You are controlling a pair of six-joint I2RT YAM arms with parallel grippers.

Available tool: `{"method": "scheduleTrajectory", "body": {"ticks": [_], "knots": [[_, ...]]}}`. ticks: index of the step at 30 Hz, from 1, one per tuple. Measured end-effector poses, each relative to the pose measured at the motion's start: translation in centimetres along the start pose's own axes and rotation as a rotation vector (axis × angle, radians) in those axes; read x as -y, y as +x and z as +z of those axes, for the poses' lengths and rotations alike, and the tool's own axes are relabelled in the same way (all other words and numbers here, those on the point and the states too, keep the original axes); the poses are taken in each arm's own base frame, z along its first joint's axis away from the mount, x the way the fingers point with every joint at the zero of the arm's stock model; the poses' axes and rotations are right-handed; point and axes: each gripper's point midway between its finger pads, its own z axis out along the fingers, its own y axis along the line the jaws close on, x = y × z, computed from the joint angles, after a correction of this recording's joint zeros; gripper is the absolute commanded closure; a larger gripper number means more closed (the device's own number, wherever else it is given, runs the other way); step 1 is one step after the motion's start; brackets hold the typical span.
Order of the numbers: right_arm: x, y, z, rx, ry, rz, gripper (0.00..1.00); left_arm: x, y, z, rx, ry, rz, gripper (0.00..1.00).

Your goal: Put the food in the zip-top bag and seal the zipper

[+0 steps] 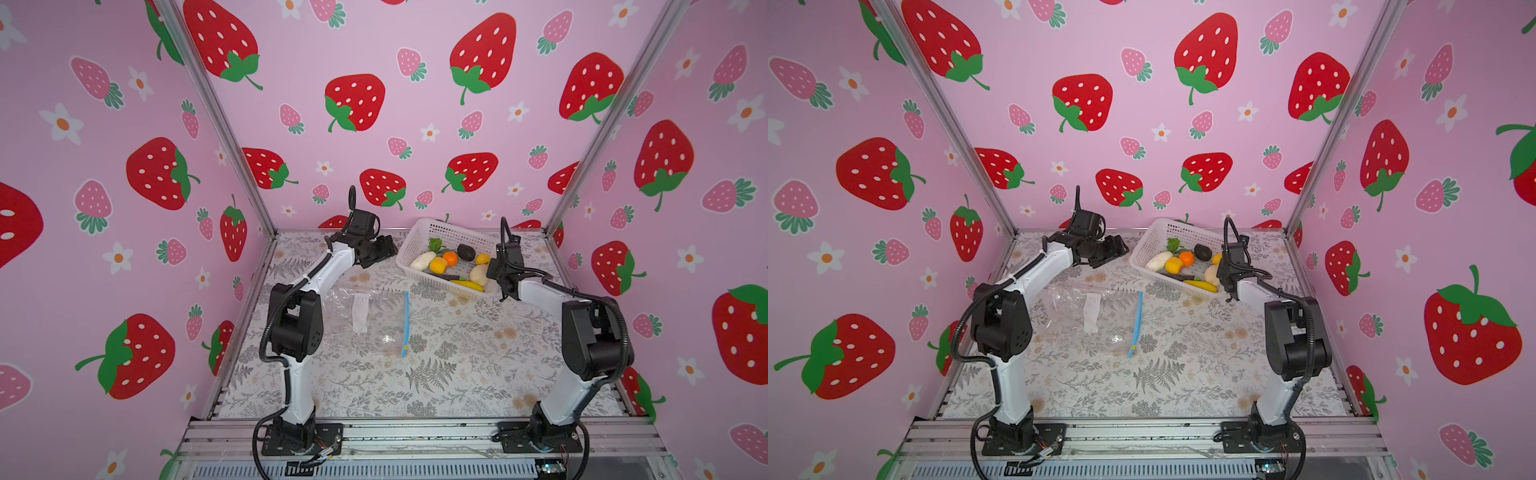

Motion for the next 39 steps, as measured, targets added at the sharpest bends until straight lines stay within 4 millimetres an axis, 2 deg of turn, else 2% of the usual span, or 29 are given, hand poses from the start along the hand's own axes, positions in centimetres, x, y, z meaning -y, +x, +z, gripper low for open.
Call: {"method": "scheduleTrajectory", "body": {"ticks": [3,8,12,19,21,25,31,34,39], "knots": [[0.3,-1.3,0.6,0.02,0.004,0.003,0.69,0.4,-0.1,2.8,-0.032,0.029,-0.004,0.18],[1.0,-3.2,1.3,0.049,0.012,0.005,0.52,2.1,1.2,5.9,-0.084,0.075,0.014,0.18],[0.5,-3.7,1.3,0.054,-0.021,0.003,0.4,3.5,1.5,7.0,-0.099,0.105,0.032,0.19],[-0.5,-3.0,0.9,0.008,-0.09,0.049,0.31,3.8,1.8,7.1,-0.116,0.127,0.036,0.27],[-0.4,-2.8,0.1,-0.019,-0.097,0.087,0.28,3.7,2.2,6.9,-0.124,0.131,0.038,0.29],[0.1,-3.3,-3.2,-0.029,-0.118,0.161,0.23,4.3,3.9,5.9,-0.153,0.136,0.049,0.3],[0.7,-2.7,-9.0,-0.014,-0.221,0.236,0.21,7.5,7.0,4.9,-0.187,0.17,0.105,0.29],[0.0,-0.8,-10.5,-0.046,-0.286,0.237,0.21,9.6,9.1,4.9,-0.217,0.199,0.142,0.29],[-1.2,4.1,-11.4,-0.152,-0.359,0.209,0.21,12.1,12.0,5.0,-0.259,0.23,0.186,0.29]]}}
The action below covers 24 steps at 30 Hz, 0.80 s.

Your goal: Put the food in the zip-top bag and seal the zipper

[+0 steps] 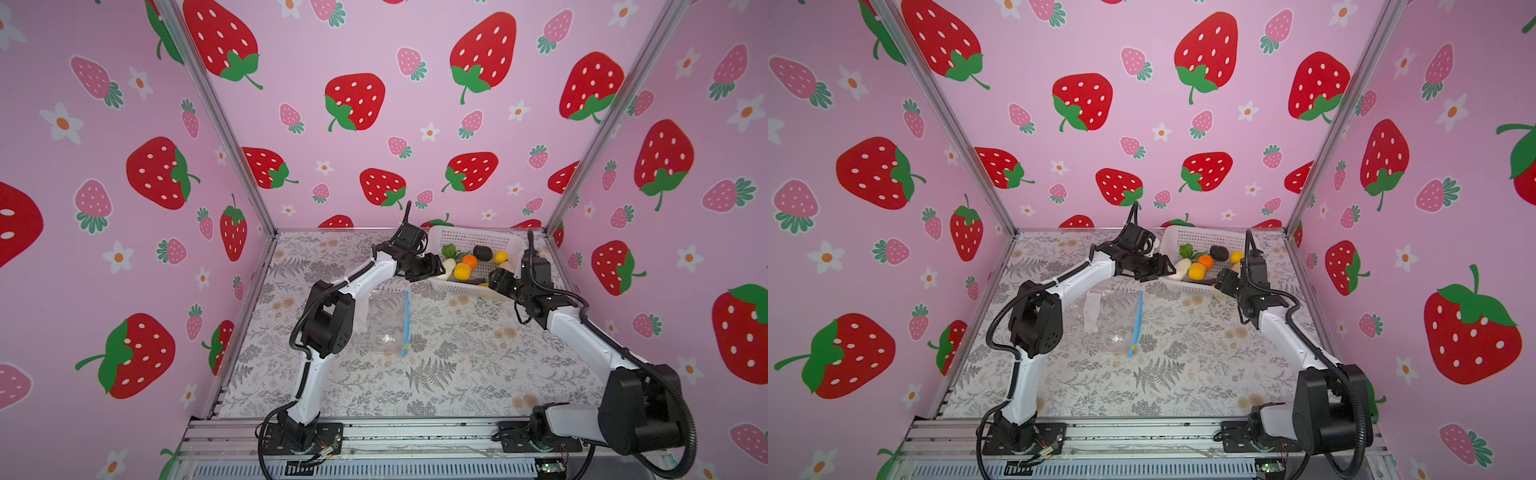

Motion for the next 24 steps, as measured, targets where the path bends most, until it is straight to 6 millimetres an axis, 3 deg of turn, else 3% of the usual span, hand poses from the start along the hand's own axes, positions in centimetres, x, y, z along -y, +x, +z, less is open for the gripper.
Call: {"method": "scheduleTrajectory", "body": {"ticks": [5,13,18,21,24], "knots": [[0.3,3.0,-0.1,-0.073,-0.018,-0.007,0.21,1.5,2.4,1.3,-0.041,0.012,0.029,0.29],[-0.8,3.0,-0.5,-0.076,-0.074,-0.047,0.23,3.1,4.2,0.8,-0.06,0.017,0.062,0.28],[-4.0,4.8,-0.8,-0.098,-0.175,-0.126,0.25,1.6,2.4,-3.5,0.013,-0.04,0.073,0.26],[-6.7,7.0,-1.4,-0.127,-0.262,-0.185,0.28,-1.5,-0.9,-7.9,0.109,-0.101,0.043,0.26],[-9.9,9.2,-2.1,-0.16,-0.36,-0.237,0.32,-6.2,-3.5,-11.6,0.19,-0.181,-0.023,0.26]]}}
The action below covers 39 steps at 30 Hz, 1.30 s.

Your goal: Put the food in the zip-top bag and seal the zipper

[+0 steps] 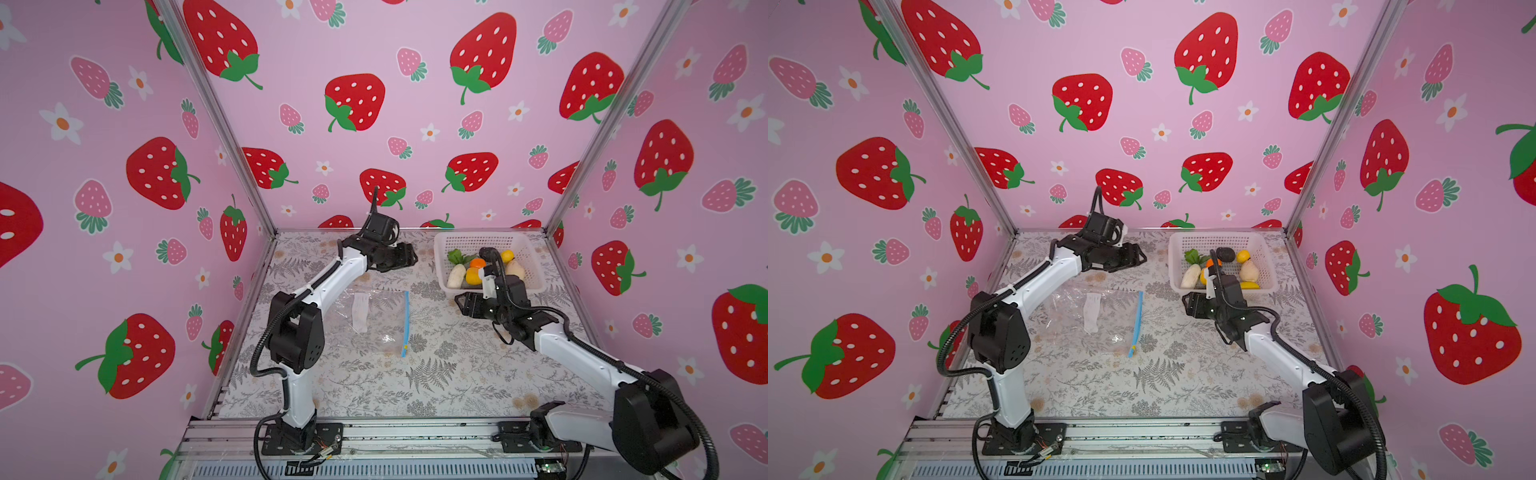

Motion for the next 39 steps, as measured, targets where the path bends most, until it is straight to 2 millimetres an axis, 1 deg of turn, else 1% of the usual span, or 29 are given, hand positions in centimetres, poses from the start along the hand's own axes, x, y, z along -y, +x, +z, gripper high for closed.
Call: {"method": "scheduleTrajectory", "body": {"ticks": [1,2,3,4,5,7,8,10,11,14,18,22,26,32,39], "knots": [[-1.4,0.3,0.3,-0.006,-0.039,-0.016,0.33,-1.8,-0.5,-0.5,0.011,-0.027,-0.028,0.26],[-2.7,0.8,0.6,-0.014,-0.077,-0.029,0.35,-3.5,-0.5,-0.8,0.015,-0.054,-0.052,0.26],[-3.8,1.2,1.0,-0.024,-0.111,-0.039,0.37,-4.9,0.1,-1.0,0.005,-0.079,-0.073,0.26],[-5.0,1.8,1.5,-0.039,-0.148,-0.049,0.41,-5.9,1.1,-1.0,-0.015,-0.102,-0.087,0.26],[-6.1,2.6,2.1,-0.057,-0.183,-0.057,0.43,-6.4,2.2,-0.9,-0.039,-0.116,-0.095,0.26],[-7.6,4.0,3.1,-0.094,-0.242,-0.069,0.48,-6.7,4.4,-0.7,-0.085,-0.128,-0.098,0.26],[-8.3,4.7,3.7,-0.113,-0.27,-0.074,0.53,-6.7,5.5,-0.6,-0.108,-0.131,-0.097,0.26],[-9.0,6.0,4.7,-0.147,-0.31,-0.075,0.57,-6.7,7.1,-0.7,-0.137,-0.129,-0.099,0.26],[-9.2,6.6,5.2,-0.16,-0.326,-0.073,0.57,-6.6,7.8,-0.9,-0.147,-0.128,-0.099,0.26],[-9.4,8.1,6.2,-0.192,-0.362,-0.058,0.6,-6.7,8.9,-1.9,-0.154,-0.123,-0.103,0.26],[-9.6,9.5,7.5,-0.219,-0.398,-0.036,0.62,-6.6,9.4,-2.7,-0.146,-0.115,-0.108,0.26],[-9.9,10.6,8.5,-0.24,-0.427,-0.025,0.63,-6.9,10.1,-2.7,-0.16,-0.112,-0.117,0.26],[-9.9,11.2,9.1,-0.251,-0.434,-0.02,0.63,-7.1,10.7,-2.5,-0.173,-0.116,-0.132,0.26],[-9.7,11.8,10.3,-0.269,-0.443,-0.007,0.63,-7.0,10.6,-2.4,-0.17,-0.112,-0.135,0.26],[-10.6,11.5,11.0,-0.267,-0.483,0.008,0.72,-7.0,10.6,-2.4,-0.172,-0.108,-0.136,0.26]]}}
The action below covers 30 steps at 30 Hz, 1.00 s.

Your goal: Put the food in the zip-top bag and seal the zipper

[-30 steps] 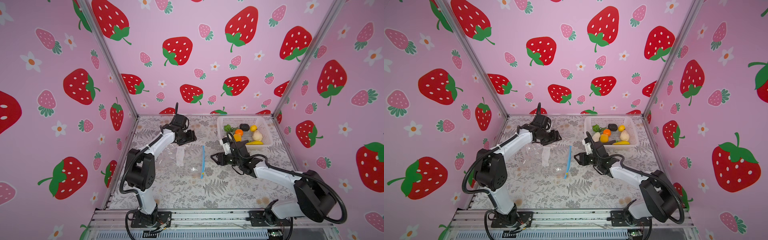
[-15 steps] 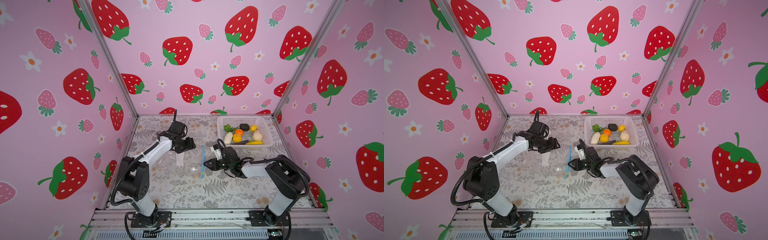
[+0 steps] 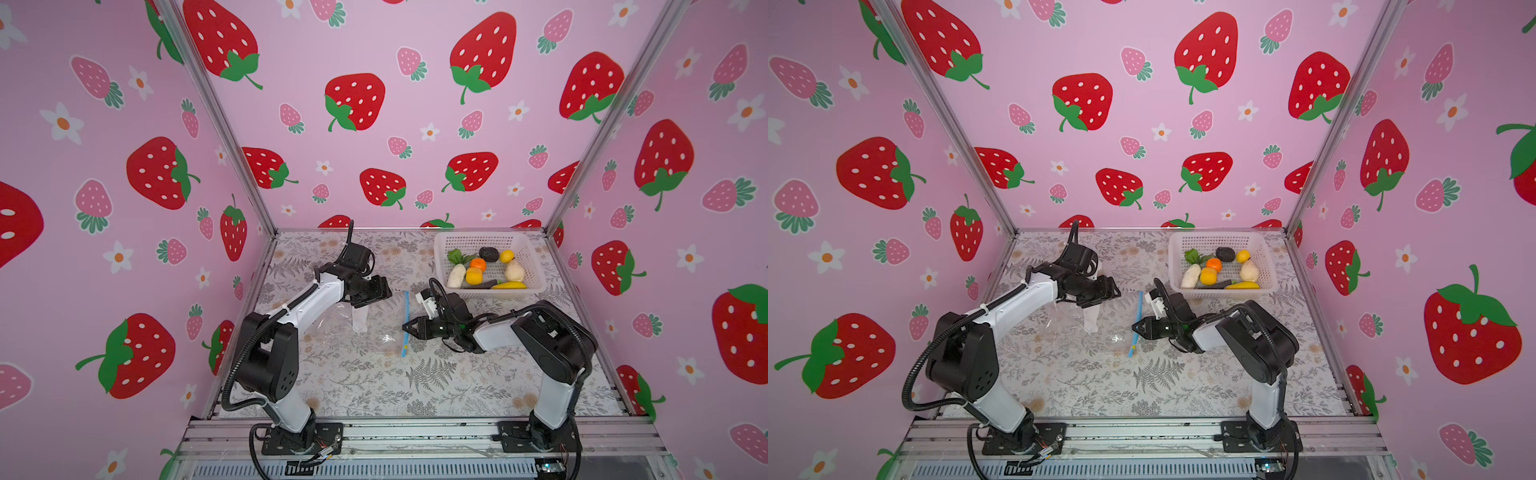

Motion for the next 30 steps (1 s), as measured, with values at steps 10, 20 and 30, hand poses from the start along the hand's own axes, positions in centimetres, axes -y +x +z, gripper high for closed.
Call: {"method": "scheduleTrajectory", "body": {"ticks": [10,20,30], "knots": [[-1.0,0.1,0.8,-0.014,-0.061,0.0,0.88,0.0,0.0,0.0,0.0,0.0,-0.002,0.27],[-2.1,-0.2,1.1,-0.002,-0.077,-0.096,0.99,0.1,0.1,0.0,-0.001,0.01,-0.007,0.27],[-6.2,-3.1,-1.1,0.1,-0.122,-0.441,1.0,1.2,1.4,-3.2,0.046,0.054,0.038,0.28]]}}
